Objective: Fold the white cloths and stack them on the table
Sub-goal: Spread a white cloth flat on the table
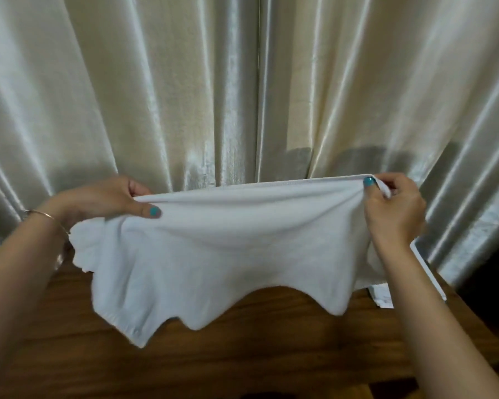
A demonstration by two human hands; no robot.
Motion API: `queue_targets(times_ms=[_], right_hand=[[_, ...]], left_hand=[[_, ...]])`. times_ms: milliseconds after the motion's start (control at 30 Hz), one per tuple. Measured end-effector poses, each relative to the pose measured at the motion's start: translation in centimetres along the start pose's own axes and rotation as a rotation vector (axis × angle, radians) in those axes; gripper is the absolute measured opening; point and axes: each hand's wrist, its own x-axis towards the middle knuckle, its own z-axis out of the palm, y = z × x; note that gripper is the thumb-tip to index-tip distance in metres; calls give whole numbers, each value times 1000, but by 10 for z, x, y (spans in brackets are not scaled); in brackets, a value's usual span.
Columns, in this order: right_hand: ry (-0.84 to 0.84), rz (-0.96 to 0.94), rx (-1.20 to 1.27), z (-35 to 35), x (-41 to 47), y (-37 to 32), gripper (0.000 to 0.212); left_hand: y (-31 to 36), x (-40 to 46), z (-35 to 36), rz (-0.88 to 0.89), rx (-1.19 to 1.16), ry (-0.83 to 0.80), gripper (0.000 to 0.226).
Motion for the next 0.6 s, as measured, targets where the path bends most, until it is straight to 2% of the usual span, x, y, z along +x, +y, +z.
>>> queue_targets(times_ms=[133,200,333,433,500,600], right_hand=[[-70,43,-56,8,15,3,8],[-150,52,-159,30,19,15,13],[-365,123,-417,95,15,56,14],[-507,85,-608,144,1,92,10],[-577,4,-726,172,-5,114,14],[-636,-95,-866,202,-10,141,18]], left_hand=[[0,15,-7,-87,48,-65,44],[-15,35,3,-130,135,-54,43],[-74,95,55,-143,163,-43,25],[-118,140,108,-175,259,20,8],[-146,170,139,-200,294,114,18],[-170,199,170,-237,445,152,24]])
